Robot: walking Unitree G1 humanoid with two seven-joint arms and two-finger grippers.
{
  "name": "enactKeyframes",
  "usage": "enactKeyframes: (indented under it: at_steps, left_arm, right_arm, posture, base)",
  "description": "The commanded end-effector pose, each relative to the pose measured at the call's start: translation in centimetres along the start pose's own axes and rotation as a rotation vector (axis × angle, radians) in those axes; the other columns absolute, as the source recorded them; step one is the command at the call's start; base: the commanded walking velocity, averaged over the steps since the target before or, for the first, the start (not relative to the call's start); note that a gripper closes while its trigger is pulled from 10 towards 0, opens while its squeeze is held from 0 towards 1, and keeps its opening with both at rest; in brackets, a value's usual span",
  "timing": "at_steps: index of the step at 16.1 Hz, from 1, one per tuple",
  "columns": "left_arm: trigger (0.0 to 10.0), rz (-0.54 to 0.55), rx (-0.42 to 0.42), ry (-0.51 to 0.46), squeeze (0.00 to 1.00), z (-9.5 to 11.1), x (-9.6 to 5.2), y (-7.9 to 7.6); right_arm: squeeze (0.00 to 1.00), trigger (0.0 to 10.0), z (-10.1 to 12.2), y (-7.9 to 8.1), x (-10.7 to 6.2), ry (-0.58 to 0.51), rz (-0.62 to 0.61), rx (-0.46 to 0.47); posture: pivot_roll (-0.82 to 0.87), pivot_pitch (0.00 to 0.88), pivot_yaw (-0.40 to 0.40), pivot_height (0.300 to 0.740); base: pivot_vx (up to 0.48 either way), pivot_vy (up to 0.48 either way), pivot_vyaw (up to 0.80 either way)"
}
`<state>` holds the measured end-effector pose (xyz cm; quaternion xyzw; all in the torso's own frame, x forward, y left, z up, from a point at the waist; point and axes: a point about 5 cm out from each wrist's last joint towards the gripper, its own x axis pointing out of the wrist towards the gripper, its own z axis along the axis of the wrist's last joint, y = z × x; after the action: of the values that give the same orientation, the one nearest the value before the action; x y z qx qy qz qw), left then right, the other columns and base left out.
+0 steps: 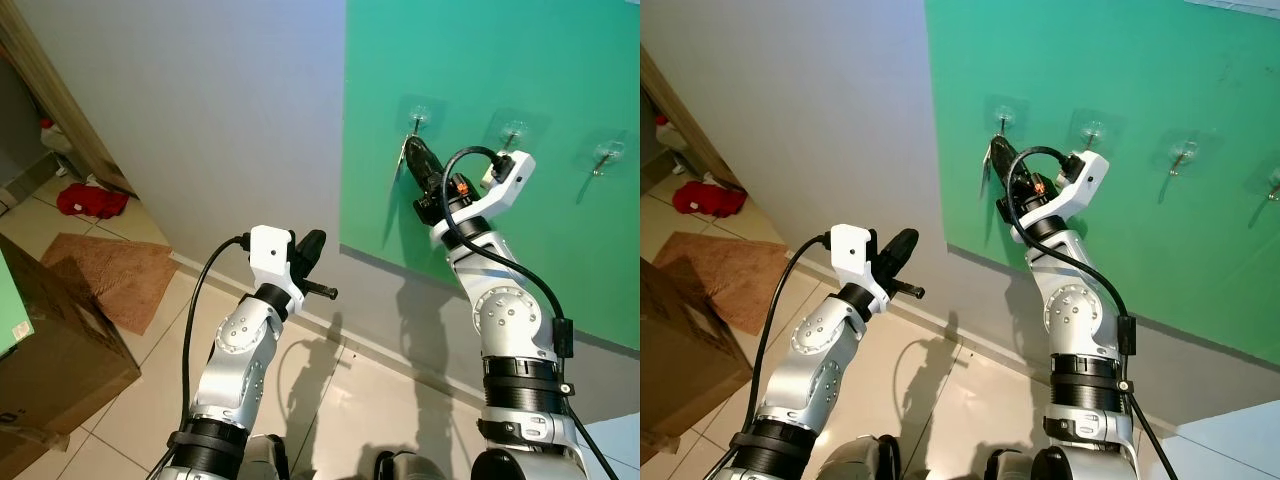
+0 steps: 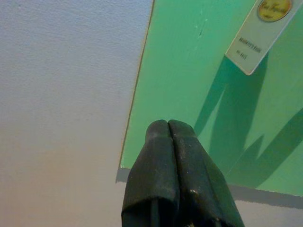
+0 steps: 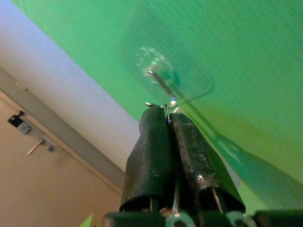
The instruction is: Hang keys on a hook
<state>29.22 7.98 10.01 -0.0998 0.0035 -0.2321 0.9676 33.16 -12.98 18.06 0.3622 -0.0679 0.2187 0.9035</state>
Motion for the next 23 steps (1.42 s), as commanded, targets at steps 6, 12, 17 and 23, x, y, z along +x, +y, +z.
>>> enactKeyframes:
  at_steps: [6,12,17,23]
  left_arm:
    - [10.0,-0.003,-0.001,-0.011,0.00,0.2,-0.2,-0.3]
    - [10.0,-0.001,0.001,-0.007,0.00,0.2,-0.3,-0.2]
    - [10.0,0.022,0.010,0.010,0.00,-0.1,-0.6,0.9]
    - [10.0,0.155,0.067,0.204,0.00,-4.6,-2.8,4.2]
  right_arm:
    - [0.00,10.0,-0.5,-1.2,0.1,0.022,-0.105,-0.005]
    - [1.00,10.0,-0.5,-0.9,-1.2,-0.010,-0.022,0.033]
    - [1.00,10.0,0.0,-1.7,-5.6,-0.020,0.052,0.096]
    - [0.00,10.0,-8.8,-12.4,-17.5,0.435,-0.553,-0.126]
  posture:
    - [0.05,0.146,0.042,0.740]
    - [0.05,0.147,0.041,0.740]
    - [0.05,0.148,0.042,0.740]
    - [0.04,0.149,0.034,0.740]
  base:
    - [0.000,0.000,0.00]
    - [0.000,0.000,0.00]
    - [0.000,0.000,0.00]
    - [0.000,0.000,0.00]
